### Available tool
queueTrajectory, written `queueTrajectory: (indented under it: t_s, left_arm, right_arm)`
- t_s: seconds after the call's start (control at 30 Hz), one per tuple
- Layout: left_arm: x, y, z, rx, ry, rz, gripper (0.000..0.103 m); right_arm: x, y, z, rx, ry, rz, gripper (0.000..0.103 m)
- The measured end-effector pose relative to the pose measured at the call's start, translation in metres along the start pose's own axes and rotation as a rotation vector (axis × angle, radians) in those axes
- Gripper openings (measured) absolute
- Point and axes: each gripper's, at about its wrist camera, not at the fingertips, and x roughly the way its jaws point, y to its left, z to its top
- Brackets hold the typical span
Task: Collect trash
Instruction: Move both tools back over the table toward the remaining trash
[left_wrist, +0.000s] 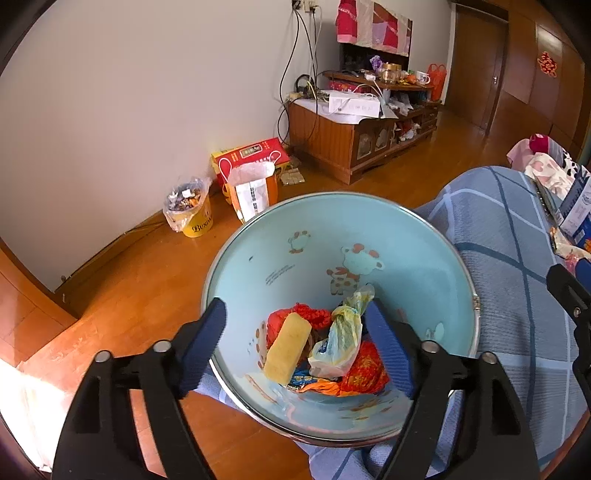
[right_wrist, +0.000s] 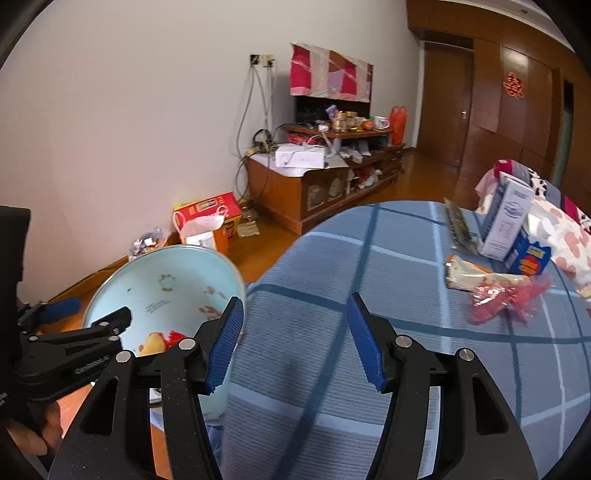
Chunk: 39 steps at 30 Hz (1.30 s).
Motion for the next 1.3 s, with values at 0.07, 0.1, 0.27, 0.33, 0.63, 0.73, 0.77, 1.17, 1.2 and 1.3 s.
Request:
queueTrajectory:
  t_s: [0.07,0.1,0.27,0.33,0.63,0.73,0.77,1.17,1.2,1.3]
  left_arm:
    - [-0.004,-0.003,0.0,0.005,-0.002,0.0,0.083]
    - [-0.005,-0.005,0.0,0.008,-0.002,-0.001,0.084]
    - [-0.009,-0.007,-0.001,0.006,0.006,0.0,0.085]
    - [-0.01,-0.007,0.0,-0.003,0.008,0.002,0.086]
    - [-0.012,-0.032,0.0,0.025,0.013,-0.012,0.086]
    - [-0.015,-0.041,0.0,0.043,0.013,-0.019,0.086]
    - [-0.017,-0.044,0.001,0.053,0.01,-0.017,0.086]
    - [-0.028,-0.084,0.008,0.168,-0.027,-0.063,0.086]
    - [-0.029,-0.092,0.008,0.19,-0.031,-0.08,0.086]
    - [-0.031,-0.125,0.009,0.269,-0.04,-0.159,0.086]
  right_arm:
    - [-0.002,-0.011,-0.003,0.023,0.0,-0.023,0.058]
    - [-0.003,-0.016,-0.004,0.034,0.001,-0.035,0.058]
    - [-0.009,-0.064,-0.017,0.123,0.022,-0.142,0.059]
    - [-0.014,-0.097,-0.023,0.194,0.029,-0.195,0.059]
    - [-0.025,-0.229,-0.018,0.494,0.002,-0.367,0.073]
    - [-0.008,-0.245,-0.008,0.505,0.024,-0.356,0.073]
    - [-0.003,-0.246,-0.006,0.501,0.031,-0.353,0.073]
    - [0.007,-0.273,-0.023,0.469,0.102,-0.301,0.003]
    - [-0.003,-0.28,-0.025,0.454,0.087,-0.331,0.003]
    - [-0.018,-0.304,-0.029,0.417,0.069,-0.438,0.003]
